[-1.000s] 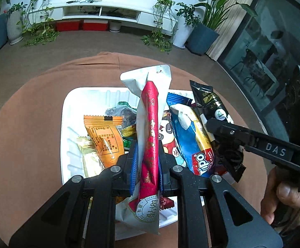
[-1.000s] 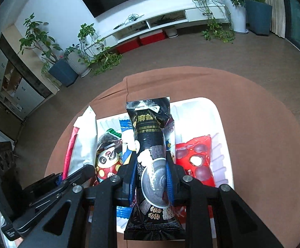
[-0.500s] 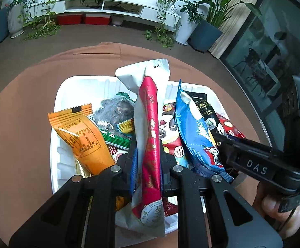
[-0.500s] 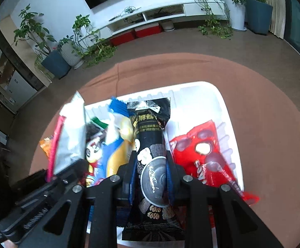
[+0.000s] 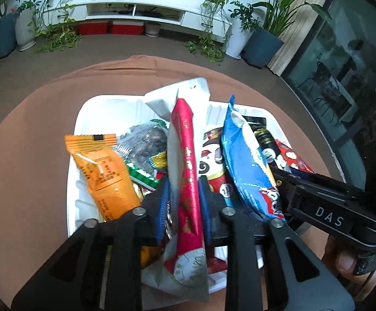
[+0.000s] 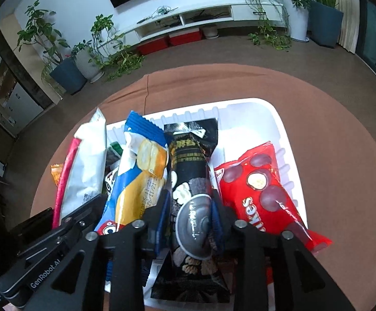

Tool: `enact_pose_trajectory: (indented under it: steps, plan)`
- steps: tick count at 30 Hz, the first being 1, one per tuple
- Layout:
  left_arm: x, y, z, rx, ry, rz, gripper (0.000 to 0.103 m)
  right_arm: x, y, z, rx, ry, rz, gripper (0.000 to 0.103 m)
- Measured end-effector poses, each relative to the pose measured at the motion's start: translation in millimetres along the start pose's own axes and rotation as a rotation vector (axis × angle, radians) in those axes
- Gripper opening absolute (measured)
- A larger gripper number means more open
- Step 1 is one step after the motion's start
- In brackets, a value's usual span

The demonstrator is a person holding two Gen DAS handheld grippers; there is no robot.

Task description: Organize snacks

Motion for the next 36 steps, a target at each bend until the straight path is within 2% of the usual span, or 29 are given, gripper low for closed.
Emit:
enact_pose_trajectory:
  steps: [3,6,10,14,17,18,22,25,27,28,30,31,33,36]
  plan:
    - [6.6,0.3,-8.2,-0.015,-0.006,-0.014,0.052,8.0,-0.4,3.3,0.013,-0.005,-0.019,0.043]
    - [12.3,0.8,-11.3,-0.016,-0.001,-0.024,0.054,18.6,-0.6,5.3,0.025,-0.009,-0.042,0.047]
    - [23.6,0.3,-14.1,-0.009,-0.007,-0.046,0.065,33.4,-2.0,4.7,0.030,-0.010,-0.070,0.049]
    - [43.8,-1.1,-16.2,-0.008,0.002,-0.086,0.076,54.0,-5.1,4.2,0.030,-0.009,-0.114,0.057]
    - [64.1,-6.8,-19.4,-0.026,0.013,-0.125,0.092,72.0,-8.6,3.0,0.025,0.009,-0.151,0.064]
    - [72.8,-9.7,-22.1,-0.040,0.021,-0.145,0.101,79.6,-10.9,2.4,0.024,0.021,-0.169,0.065]
    - [113.2,-22.5,-42.9,-0.107,0.070,-0.249,0.103,121.1,-22.6,4.8,0.043,0.051,-0.295,0.077]
    - [159.7,-43.8,-65.6,-0.187,0.149,-0.390,0.103,165.3,-40.0,12.7,0.104,0.057,-0.453,0.088]
    - [193.1,-61.1,-79.0,-0.218,0.215,-0.490,0.103,202.3,-57.3,19.4,0.143,0.054,-0.602,0.095]
    - [208.0,-73.3,-85.2,-0.215,0.265,-0.540,0.103,221.4,-66.8,21.1,0.159,0.056,-0.682,0.102]
    - [235.6,-97.4,-97.1,-0.197,0.421,-0.645,0.103,254.0,-85.1,26.3,0.191,0.058,-0.814,0.103]
    - [244.2,-106.1,-101.9,-0.196,0.464,-0.676,0.103,269.2,-94.5,30.5,0.216,0.053,-0.865,0.103]
    - [257.3,-123.4,-110.0,-0.190,0.486,-0.678,0.103,295.0,-111.0,39.5,0.269,0.039,-0.938,0.103]
    - [263.0,-140.9,-108.0,-0.144,0.470,-0.603,0.103,323.3,-129.6,45.8,0.299,0.066,-0.950,0.103]
Point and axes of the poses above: each gripper's, at about its wrist camera, not at the fingertips, and x roughly against the way its jaws point, z to its left, y to its top, the point moved 1 cm from there along -x, roughly the way its jaws point, and after that the axes turned 1 degree about y, right-handed, at the moved point
